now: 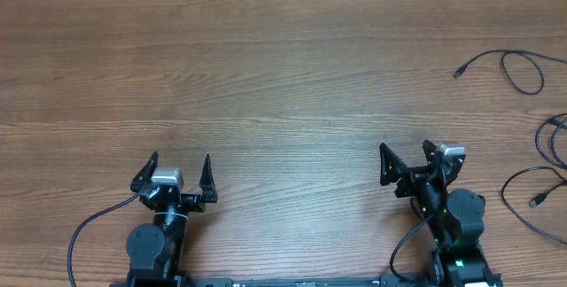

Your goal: Untangle cables

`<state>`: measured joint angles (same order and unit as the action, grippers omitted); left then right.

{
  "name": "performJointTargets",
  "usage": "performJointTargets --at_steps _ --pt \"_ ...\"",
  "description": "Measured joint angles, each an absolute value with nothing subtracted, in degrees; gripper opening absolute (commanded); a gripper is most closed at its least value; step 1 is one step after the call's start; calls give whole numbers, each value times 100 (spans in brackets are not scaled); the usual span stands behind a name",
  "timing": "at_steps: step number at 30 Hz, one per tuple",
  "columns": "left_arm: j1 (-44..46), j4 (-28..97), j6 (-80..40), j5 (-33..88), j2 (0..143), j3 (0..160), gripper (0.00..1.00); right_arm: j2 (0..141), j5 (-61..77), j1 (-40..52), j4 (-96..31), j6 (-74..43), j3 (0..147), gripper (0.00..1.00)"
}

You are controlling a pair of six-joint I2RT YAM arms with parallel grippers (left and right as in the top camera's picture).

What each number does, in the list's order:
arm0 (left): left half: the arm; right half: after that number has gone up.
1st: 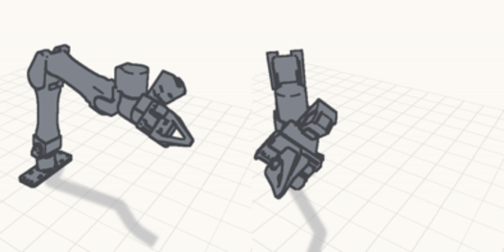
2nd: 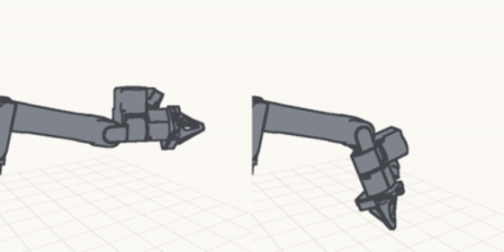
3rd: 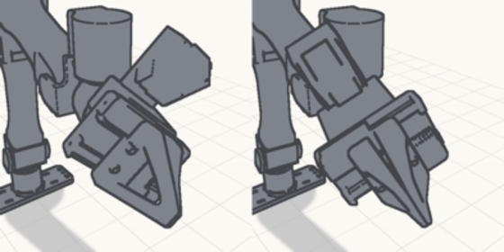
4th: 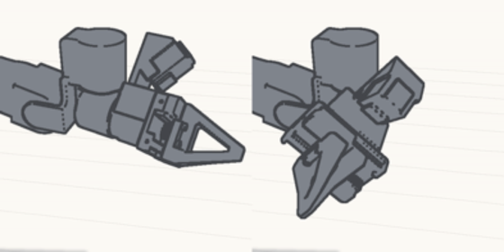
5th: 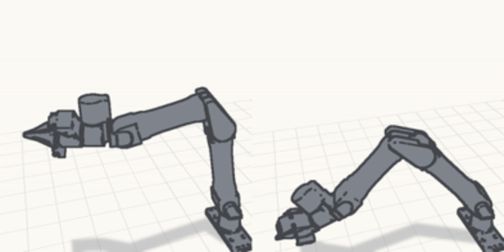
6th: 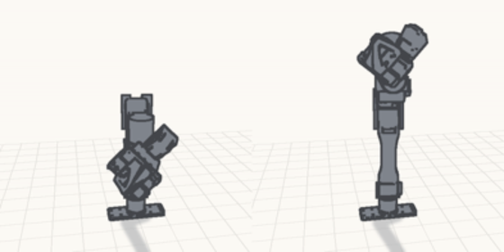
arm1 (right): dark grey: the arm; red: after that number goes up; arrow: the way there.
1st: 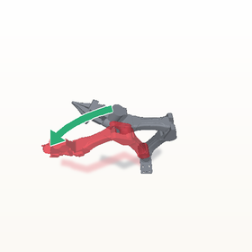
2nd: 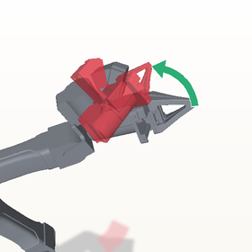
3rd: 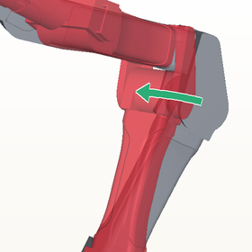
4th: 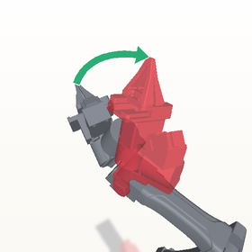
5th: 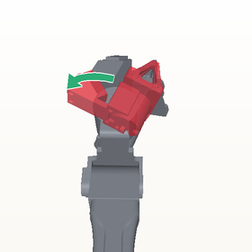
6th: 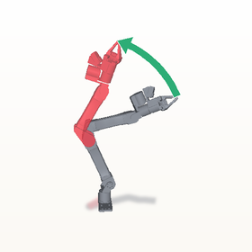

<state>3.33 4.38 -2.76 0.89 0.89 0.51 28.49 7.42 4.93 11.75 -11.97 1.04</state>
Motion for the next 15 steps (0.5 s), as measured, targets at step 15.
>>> performJointTargets --at_steps 15 --pt "333 438 -276 89 86 51 100 471 252 493 -502 -1096 106 100"
